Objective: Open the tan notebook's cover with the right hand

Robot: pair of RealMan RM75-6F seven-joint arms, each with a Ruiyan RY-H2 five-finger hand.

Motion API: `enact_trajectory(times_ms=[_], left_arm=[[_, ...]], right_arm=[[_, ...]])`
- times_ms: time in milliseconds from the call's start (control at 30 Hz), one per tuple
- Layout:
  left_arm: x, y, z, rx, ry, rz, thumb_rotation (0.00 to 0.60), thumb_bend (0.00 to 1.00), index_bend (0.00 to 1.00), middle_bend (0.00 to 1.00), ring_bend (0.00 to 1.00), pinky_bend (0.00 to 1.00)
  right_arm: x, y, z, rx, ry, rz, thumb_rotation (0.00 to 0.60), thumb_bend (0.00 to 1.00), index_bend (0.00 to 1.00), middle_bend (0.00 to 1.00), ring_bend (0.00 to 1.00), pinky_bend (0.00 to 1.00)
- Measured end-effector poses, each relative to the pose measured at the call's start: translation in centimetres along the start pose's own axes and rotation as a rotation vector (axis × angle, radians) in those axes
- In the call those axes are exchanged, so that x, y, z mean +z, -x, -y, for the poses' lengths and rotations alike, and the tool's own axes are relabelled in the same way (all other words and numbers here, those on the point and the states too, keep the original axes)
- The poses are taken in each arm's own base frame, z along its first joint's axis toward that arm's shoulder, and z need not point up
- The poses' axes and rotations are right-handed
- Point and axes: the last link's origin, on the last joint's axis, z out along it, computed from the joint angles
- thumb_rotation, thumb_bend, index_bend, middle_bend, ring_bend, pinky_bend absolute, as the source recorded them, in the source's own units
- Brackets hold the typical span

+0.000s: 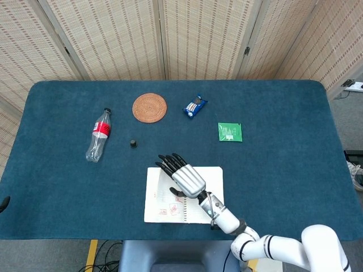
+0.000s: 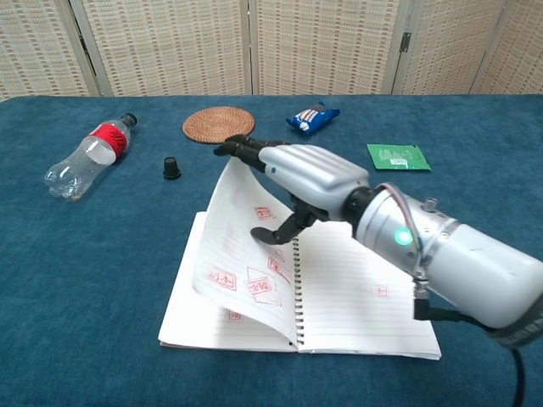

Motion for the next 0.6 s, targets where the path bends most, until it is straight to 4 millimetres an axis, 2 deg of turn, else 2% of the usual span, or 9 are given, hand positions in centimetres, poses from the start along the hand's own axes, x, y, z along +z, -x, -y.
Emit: enact_trajectory(times_ms=[167, 300, 400, 600], left_arm=[[0.1, -0.3, 0.3, -0.024, -0.008, -0.004, 0.6, 0.27, 0.1, 0.04, 0.03, 0.13], [0.1, -0.7, 0.7, -0.045, -0.015, -0.006, 0.6, 0.27, 0.1, 0.04, 0.03, 0.13], [0.1, -1.0, 0.9, -0.055, -0.019, -0.011, 0.6, 0.27, 0.1, 0.04, 0.03, 0.13], [0.0, -0.8, 0.7, -0.037, -0.011, -0.004, 0.6, 0.27, 0.1, 0.04, 0.03, 0.13]], right_arm=[[3.0, 1.8, 0.8, 0.005, 0.023, 0.052, 0.6, 0.35, 0.0, 0.0, 0.0, 0.0], [4.4, 3.4, 1.3, -0.004, 0.036, 0.094, 0.6, 0.35, 0.0, 0.0, 0.0, 0.0], [4.5, 4.3, 1.6, -0.014, 0.033, 0.117, 0.6, 0.35, 0.0, 0.0, 0.0, 0.0], [3.4, 5.3, 1.4, -0.044, 0.018, 0.146, 0.6, 0.35, 0.0, 0.0, 0.0, 0.0]])
